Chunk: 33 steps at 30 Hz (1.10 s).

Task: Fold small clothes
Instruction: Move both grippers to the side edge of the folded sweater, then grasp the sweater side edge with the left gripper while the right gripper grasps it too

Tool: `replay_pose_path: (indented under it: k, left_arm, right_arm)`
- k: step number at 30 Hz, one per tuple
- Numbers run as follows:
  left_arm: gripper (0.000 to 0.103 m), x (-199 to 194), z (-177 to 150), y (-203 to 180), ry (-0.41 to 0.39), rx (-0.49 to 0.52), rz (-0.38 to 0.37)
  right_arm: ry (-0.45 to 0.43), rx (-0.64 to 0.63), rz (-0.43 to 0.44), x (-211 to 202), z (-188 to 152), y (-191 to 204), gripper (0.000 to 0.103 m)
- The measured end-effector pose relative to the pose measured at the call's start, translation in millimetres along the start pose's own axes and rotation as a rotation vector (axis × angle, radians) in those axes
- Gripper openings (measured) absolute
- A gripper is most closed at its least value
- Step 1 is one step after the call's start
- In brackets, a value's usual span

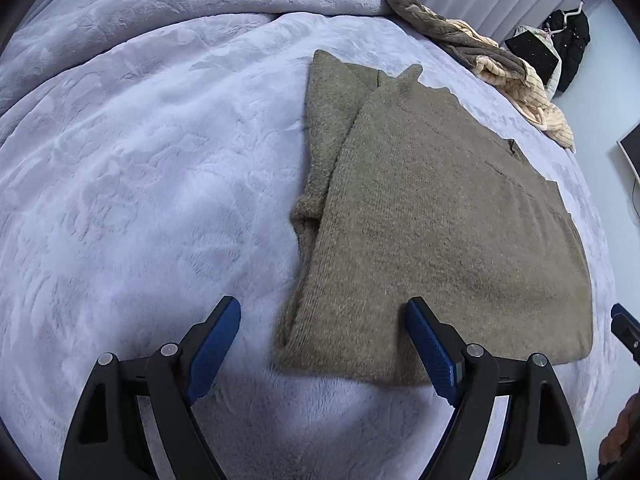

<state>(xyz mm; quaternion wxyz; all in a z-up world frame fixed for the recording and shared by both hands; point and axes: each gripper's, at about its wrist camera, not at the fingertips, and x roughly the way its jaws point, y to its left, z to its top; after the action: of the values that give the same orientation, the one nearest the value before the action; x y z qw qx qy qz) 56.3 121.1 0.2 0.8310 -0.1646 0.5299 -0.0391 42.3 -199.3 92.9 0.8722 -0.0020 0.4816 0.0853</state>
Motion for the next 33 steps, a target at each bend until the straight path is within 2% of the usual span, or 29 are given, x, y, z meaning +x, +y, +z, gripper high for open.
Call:
replay_pose_path:
  k: [7, 10, 14, 22, 29, 31, 33]
  left_arm:
    - [0.085, 10, 9, -1, -0.007, 0.031, -0.073]
    - [0.102, 14, 10, -2, 0.0, 0.05, -0.163]
    - [0.102, 19, 12, -3, -0.006, 0.061, -0.179]
    - [0.102, 23, 21, 11, -0.004, 0.003, -0.293]
    - [0.102, 26, 17, -2, -0.027, 0.065, -0.239]
    - [0.102, 27, 17, -4, -0.027, 0.072, -0.232]
    - [0.101, 27, 18, -5, -0.029, 0.069, -0.228]
  right_arm:
    - [0.042, -0.022, 0.04, 36, 62, 48, 0.08]
    - [0.084, -0.011, 0.067, 64, 89, 69, 0.08]
    - [0.152, 0.012, 0.09, 106, 124, 102, 0.08]
    - [0.256, 0.054, 0.112, 176, 166, 159, 0.08]
    - [0.315, 0.038, 0.123, 211, 187, 198, 0.08]
    - [0.347, 0.04, 0.13, 223, 190, 212, 0.083]
    - [0.36, 0.022, 0.094, 233, 192, 225, 0.088]
